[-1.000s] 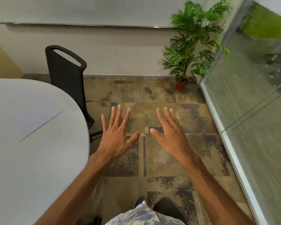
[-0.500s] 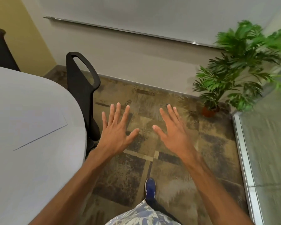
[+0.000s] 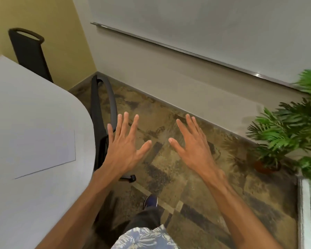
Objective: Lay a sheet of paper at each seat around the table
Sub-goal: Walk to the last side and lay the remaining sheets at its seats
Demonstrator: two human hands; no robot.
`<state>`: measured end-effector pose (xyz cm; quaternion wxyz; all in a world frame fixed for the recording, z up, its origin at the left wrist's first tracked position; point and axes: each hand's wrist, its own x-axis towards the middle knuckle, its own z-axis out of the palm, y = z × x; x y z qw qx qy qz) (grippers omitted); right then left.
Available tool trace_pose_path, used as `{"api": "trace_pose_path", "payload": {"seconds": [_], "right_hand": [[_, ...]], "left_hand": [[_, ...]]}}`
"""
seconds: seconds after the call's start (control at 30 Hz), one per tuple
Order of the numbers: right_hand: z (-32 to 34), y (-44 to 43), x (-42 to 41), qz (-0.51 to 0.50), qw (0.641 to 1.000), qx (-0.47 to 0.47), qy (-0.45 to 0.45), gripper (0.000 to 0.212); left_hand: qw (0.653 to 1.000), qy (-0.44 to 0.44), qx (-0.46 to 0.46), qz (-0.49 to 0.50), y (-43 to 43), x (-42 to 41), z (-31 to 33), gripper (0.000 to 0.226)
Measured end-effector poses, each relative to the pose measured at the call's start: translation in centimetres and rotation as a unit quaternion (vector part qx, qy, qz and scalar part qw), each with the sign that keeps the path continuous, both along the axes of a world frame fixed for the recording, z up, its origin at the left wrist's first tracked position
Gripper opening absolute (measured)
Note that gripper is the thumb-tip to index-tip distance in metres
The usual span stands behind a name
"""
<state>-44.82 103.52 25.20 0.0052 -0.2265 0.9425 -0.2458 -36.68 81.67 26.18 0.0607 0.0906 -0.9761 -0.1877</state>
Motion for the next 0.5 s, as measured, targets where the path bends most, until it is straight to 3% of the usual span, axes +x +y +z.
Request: {"api": "trace_pose_path", "payload": {"seconds": [0.5], "right_hand": [[0.7,-14.4,-28.1,0.084,0.996,0.011,0.003,0.071]], "left_hand": [[0.996,-0.006,0.022,0.088,-13.2,-24.1,0.0,0.088]]}}
